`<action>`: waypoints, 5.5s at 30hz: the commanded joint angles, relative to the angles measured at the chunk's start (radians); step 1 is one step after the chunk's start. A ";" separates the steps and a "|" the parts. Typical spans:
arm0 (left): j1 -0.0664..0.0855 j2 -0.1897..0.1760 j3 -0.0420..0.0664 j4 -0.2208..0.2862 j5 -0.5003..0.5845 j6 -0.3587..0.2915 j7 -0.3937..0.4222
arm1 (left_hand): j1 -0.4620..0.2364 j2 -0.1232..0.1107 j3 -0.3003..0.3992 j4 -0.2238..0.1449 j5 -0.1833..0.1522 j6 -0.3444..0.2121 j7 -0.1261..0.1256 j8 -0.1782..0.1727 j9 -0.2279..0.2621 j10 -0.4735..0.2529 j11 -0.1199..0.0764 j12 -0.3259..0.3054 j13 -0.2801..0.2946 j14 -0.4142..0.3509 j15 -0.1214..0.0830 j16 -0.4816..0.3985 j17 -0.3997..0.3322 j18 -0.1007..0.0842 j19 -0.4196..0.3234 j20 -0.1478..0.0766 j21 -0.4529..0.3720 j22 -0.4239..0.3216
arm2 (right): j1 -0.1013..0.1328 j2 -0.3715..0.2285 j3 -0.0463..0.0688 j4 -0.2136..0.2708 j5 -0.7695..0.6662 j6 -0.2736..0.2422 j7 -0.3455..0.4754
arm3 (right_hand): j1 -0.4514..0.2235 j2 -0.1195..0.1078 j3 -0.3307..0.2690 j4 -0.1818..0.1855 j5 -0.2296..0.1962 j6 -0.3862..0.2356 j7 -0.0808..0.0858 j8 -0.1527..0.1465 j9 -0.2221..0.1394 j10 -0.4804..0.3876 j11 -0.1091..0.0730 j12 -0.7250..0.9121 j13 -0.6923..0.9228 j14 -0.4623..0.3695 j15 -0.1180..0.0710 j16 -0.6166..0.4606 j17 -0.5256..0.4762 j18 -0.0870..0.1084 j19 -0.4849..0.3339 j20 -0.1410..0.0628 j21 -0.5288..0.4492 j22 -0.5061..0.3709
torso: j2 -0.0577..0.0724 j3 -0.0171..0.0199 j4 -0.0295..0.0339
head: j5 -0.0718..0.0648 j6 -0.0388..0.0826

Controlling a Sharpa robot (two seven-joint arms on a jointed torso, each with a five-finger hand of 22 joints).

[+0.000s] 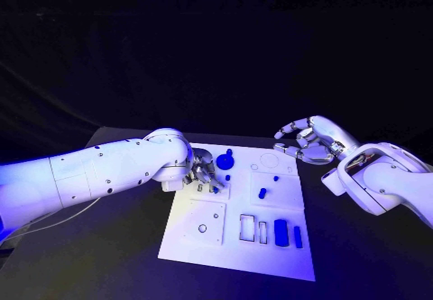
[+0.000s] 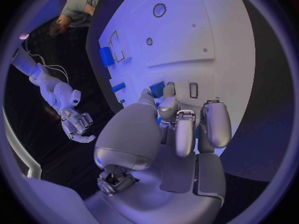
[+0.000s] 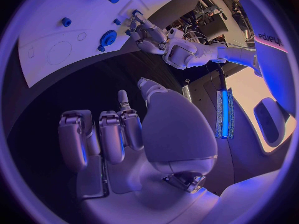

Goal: Assemble the parts on the task board

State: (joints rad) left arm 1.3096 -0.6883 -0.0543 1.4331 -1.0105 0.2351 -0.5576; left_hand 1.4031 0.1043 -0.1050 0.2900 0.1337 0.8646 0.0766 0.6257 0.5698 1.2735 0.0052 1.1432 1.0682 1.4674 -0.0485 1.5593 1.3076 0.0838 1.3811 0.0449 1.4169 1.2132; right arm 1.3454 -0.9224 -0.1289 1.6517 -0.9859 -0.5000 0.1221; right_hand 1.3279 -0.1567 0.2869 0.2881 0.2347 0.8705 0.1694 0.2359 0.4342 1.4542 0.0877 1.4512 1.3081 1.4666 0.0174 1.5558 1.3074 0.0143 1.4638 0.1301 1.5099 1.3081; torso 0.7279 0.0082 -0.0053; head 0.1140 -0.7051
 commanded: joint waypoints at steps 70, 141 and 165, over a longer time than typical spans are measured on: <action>-0.012 -0.034 -0.015 0.051 -0.082 -0.113 -0.031 | -0.220 -0.328 1.015 -0.207 0.088 0.008 -0.019 0.097 0.218 0.077 -0.022 0.043 0.059 0.103 -0.024 0.011 0.263 -0.023 0.033 -0.014 0.036 0.073 | -0.007 0.001 -0.004 -0.012 -0.008 -0.022 0.009 | -0.001 0.003 0.008 0.000 0.085 -0.004 -0.004 0.018 0.006 -0.006 -0.005 -0.008 0.130 0.087 -0.006 -0.008 0.196 0.007 0.049 -0.010 -0.010 0.210 | 0.002 -0.0004 0.0044 | 0.004 -0.011; -0.019 -0.018 -0.021 0.032 -0.077 -0.050 -0.041 | -0.414 -0.335 0.759 -0.030 0.068 0.052 -0.040 0.098 0.218 0.092 -0.036 0.077 0.091 0.103 -0.037 0.011 0.263 -0.028 0.049 -0.024 0.044 0.100 | -0.011 -0.001 -0.004 -0.012 0.015 -0.025 0.014 | -0.055 0.021 -0.003 0.002 0.009 -0.008 -0.008 0.033 0.012 -0.006 -0.008 -0.009 0.128 0.087 -0.008 -0.010 0.194 0.009 0.047 -0.012 -0.016 0.207 | 0.002 0.0009 0.0045 | 0.002 -0.016; -0.021 -0.033 -0.017 0.051 -0.073 -0.087 -0.038 | -0.434 -0.332 0.640 -0.001 0.067 0.057 -0.040 0.097 0.218 0.094 -0.036 0.081 0.094 0.103 -0.037 0.011 0.263 -0.029 0.051 -0.025 0.045 0.103 | -0.012 -0.002 -0.004 -0.012 0.015 -0.026 0.010 | -0.072 0.022 -0.012 0.004 -0.003 -0.010 -0.009 0.036 0.013 -0.006 -0.008 -0.009 0.128 0.087 -0.008 -0.010 0.194 0.009 0.047 -0.013 -0.017 0.207 | 0.002 0.0005 0.0034 | 0.001 -0.010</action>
State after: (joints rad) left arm 1.2917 -0.7176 -0.0711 1.4745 -1.0973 0.1571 -0.5954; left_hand 0.9788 -0.2292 0.5408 0.2911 0.2037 0.9174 0.0313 0.7277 0.7880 1.3601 -0.0301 1.2228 1.1647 1.4669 -0.0803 1.5672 1.3081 0.0685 1.4278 0.0198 1.4589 1.3081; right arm 1.3343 -0.9246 -0.1324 1.6397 -0.9698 -0.5264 0.1264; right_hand 1.2673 -0.1329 0.2806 0.2930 0.2378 0.8631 0.1621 0.2668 0.4465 1.4505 0.0841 1.4473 1.3076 1.4666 0.0176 1.5519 1.3074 0.0144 1.4662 0.1254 1.4966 1.3079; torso 0.7299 0.0091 -0.0012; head 0.1162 -0.7182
